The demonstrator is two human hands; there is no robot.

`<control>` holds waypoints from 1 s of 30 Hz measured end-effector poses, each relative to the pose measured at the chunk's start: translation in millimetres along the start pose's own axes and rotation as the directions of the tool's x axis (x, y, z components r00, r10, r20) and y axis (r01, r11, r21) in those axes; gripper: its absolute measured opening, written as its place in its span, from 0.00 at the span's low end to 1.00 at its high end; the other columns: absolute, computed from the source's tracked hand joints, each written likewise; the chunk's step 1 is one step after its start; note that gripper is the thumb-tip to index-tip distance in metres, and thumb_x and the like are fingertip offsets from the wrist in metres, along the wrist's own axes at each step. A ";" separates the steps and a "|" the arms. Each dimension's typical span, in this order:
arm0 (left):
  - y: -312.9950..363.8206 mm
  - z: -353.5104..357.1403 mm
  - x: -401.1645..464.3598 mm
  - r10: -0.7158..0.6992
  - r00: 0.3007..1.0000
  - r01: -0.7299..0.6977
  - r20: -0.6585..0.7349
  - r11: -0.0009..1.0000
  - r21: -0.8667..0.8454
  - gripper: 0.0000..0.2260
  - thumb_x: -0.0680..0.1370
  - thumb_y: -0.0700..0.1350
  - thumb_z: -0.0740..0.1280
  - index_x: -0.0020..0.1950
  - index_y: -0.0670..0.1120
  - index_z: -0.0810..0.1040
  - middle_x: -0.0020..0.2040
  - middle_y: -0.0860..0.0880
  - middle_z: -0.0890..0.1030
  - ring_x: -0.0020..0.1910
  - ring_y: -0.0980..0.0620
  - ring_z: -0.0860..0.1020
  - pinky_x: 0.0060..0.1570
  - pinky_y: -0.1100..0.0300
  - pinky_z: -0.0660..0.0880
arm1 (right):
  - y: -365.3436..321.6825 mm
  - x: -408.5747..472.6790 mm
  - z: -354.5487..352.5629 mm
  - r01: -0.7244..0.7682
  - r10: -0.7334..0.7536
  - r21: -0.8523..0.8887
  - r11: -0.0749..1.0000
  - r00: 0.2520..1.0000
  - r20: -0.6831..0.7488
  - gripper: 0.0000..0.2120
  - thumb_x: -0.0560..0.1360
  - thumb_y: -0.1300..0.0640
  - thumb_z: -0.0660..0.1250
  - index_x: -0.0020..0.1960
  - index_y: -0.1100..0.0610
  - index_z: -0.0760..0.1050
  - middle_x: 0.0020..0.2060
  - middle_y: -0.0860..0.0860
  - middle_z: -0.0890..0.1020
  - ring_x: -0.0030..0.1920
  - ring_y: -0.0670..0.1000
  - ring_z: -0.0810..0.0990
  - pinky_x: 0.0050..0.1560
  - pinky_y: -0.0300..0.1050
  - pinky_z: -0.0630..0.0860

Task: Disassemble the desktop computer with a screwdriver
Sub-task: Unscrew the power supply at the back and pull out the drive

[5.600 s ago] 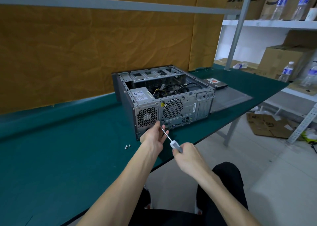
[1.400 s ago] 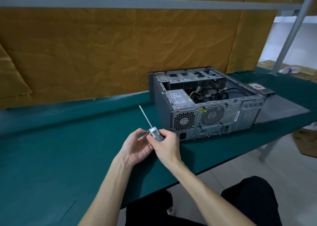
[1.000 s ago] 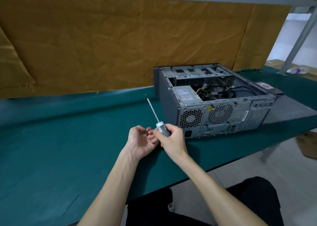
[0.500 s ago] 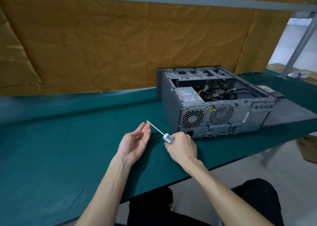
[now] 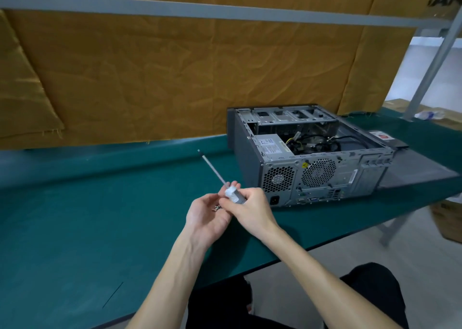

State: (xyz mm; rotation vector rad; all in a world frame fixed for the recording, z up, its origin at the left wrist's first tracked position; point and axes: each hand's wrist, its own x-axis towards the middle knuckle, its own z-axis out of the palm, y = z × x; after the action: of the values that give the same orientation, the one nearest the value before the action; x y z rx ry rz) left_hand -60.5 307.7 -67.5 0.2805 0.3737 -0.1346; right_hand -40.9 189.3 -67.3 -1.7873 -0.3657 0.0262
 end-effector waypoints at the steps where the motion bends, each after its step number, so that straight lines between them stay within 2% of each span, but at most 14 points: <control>1: -1.3 6.1 -2.7 0.003 1.000 -0.003 -0.010 1.000 0.003 0.15 0.82 0.33 0.52 0.61 0.31 0.76 0.59 0.32 0.81 0.57 0.37 0.81 0.56 0.45 0.76 | -1.3 0.1 -6.8 0.015 -0.015 0.027 1.000 1.000 -0.013 0.10 0.71 0.61 0.76 0.32 0.54 0.81 0.26 0.41 0.77 0.29 0.39 0.72 0.33 0.34 0.69; 3: -5.3 19.4 -7.1 0.000 0.999 0.001 -0.050 1.000 0.019 0.14 0.83 0.31 0.51 0.57 0.34 0.76 0.51 0.36 0.82 0.47 0.40 0.83 0.56 0.49 0.77 | -9.0 -0.1 -26.0 0.054 -0.049 0.070 0.996 0.996 -0.071 0.07 0.72 0.59 0.76 0.37 0.60 0.82 0.27 0.44 0.76 0.29 0.43 0.70 0.33 0.40 0.67; 4: -8.4 26.8 -8.2 -0.006 0.997 0.009 -0.075 0.999 0.033 0.13 0.83 0.32 0.52 0.56 0.35 0.76 0.46 0.40 0.81 0.41 0.44 0.82 0.50 0.54 0.78 | -14.3 0.5 -38.0 0.074 -0.064 0.079 0.994 0.991 -0.114 0.09 0.72 0.58 0.75 0.38 0.63 0.81 0.27 0.47 0.74 0.29 0.46 0.68 0.33 0.42 0.65; 5: -11.6 34.7 -9.2 -0.013 0.995 0.018 -0.098 0.998 0.057 0.13 0.84 0.33 0.52 0.55 0.37 0.76 0.41 0.44 0.79 0.34 0.50 0.79 0.41 0.59 0.76 | -19.7 1.9 -51.6 0.091 -0.077 0.078 0.993 0.984 -0.163 0.12 0.72 0.57 0.75 0.39 0.66 0.79 0.26 0.49 0.72 0.29 0.48 0.66 0.33 0.44 0.63; 7: -18.4 52.5 -12.0 -0.052 0.992 0.066 -0.113 0.989 0.131 0.13 0.84 0.34 0.51 0.51 0.41 0.74 0.32 0.51 0.69 0.23 0.56 0.67 0.25 0.65 0.63 | -31.8 5.7 -84.7 0.114 -0.099 0.049 0.992 0.964 -0.246 0.16 0.73 0.57 0.75 0.40 0.70 0.76 0.26 0.51 0.69 0.29 0.50 0.65 0.32 0.48 0.62; 9: -25.7 76.1 -16.4 -0.151 0.987 0.160 -0.058 0.961 0.226 0.13 0.83 0.35 0.51 0.45 0.43 0.72 0.26 0.53 0.61 0.18 0.56 0.59 0.20 0.65 0.53 | -43.9 10.7 -125.2 0.120 -0.115 -0.003 0.993 0.951 -0.286 0.15 0.73 0.55 0.75 0.40 0.68 0.77 0.25 0.51 0.71 0.27 0.50 0.65 0.31 0.46 0.62; 12: -46.5 123.4 -15.5 -0.239 0.970 0.204 0.031 0.882 0.425 0.13 0.81 0.36 0.51 0.38 0.47 0.66 0.24 0.54 0.57 0.18 0.56 0.56 0.20 0.64 0.49 | -54.7 23.5 -190.9 0.062 -0.098 -0.113 0.992 0.931 -0.352 0.10 0.71 0.53 0.77 0.37 0.59 0.81 0.24 0.48 0.73 0.25 0.48 0.68 0.31 0.44 0.65; 15: -79.1 175.0 4.6 -0.269 0.963 0.222 0.024 0.840 0.495 0.12 0.81 0.35 0.51 0.40 0.45 0.65 0.29 0.53 0.56 0.25 0.56 0.54 0.22 0.63 0.50 | -50.2 42.1 -249.2 -0.019 -0.080 -0.197 0.980 0.873 -0.482 0.15 0.71 0.51 0.75 0.36 0.61 0.78 0.23 0.47 0.72 0.26 0.48 0.69 0.33 0.45 0.65; 19: -119.2 236.2 59.1 -0.278 0.960 0.230 0.008 0.811 0.539 0.12 0.82 0.34 0.47 0.44 0.43 0.67 0.32 0.48 0.63 0.30 0.53 0.57 0.30 0.61 0.55 | -28.9 74.5 -317.7 -0.096 -0.086 -0.253 0.963 0.777 -0.624 0.13 0.72 0.50 0.73 0.38 0.60 0.79 0.26 0.48 0.76 0.29 0.48 0.72 0.32 0.45 0.65; 21: -136.5 261.0 96.3 -0.266 0.964 0.206 0.012 0.775 0.598 0.14 0.82 0.33 0.46 0.44 0.42 0.68 0.34 0.47 0.65 0.31 0.53 0.59 0.33 0.61 0.57 | -14.3 95.2 -346.5 -0.129 -0.067 -0.254 0.958 0.765 -0.640 0.11 0.72 0.51 0.72 0.38 0.59 0.80 0.27 0.47 0.78 0.30 0.49 0.74 0.31 0.44 0.66; 24: -159.8 289.2 154.6 -0.230 0.973 0.168 -0.003 0.702 0.692 0.13 0.83 0.33 0.47 0.49 0.41 0.70 0.37 0.46 0.67 0.32 0.54 0.63 0.34 0.62 0.58 | 15.8 131.1 -382.0 -0.192 -0.003 -0.234 0.953 0.767 -0.642 0.10 0.72 0.53 0.73 0.42 0.61 0.82 0.33 0.51 0.81 0.35 0.52 0.79 0.34 0.44 0.69; 28: -181.5 311.8 216.6 -0.191 0.981 0.134 -0.020 0.608 0.783 0.14 0.84 0.33 0.48 0.52 0.39 0.73 0.38 0.46 0.70 0.32 0.55 0.64 0.33 0.63 0.59 | 62.3 173.0 -411.6 -0.312 0.149 -0.158 0.937 0.765 -0.627 0.11 0.72 0.52 0.73 0.41 0.60 0.81 0.24 0.45 0.76 0.27 0.48 0.74 0.31 0.43 0.67; 30: -189.5 320.6 237.4 -0.170 0.985 0.107 -0.011 0.574 0.812 0.14 0.84 0.32 0.48 0.54 0.38 0.73 0.39 0.45 0.71 0.33 0.55 0.66 0.34 0.63 0.59 | 80.0 188.9 -420.0 -0.358 0.212 -0.117 0.926 0.752 -0.624 0.10 0.73 0.51 0.74 0.38 0.57 0.79 0.23 0.44 0.76 0.27 0.48 0.75 0.32 0.42 0.70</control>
State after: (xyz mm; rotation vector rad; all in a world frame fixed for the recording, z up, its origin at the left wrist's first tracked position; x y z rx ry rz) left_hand 233.5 14.3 82.7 1.1764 0.2389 -0.4806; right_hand 245.9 -174.5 -4.8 -1.9553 0.3928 -0.3807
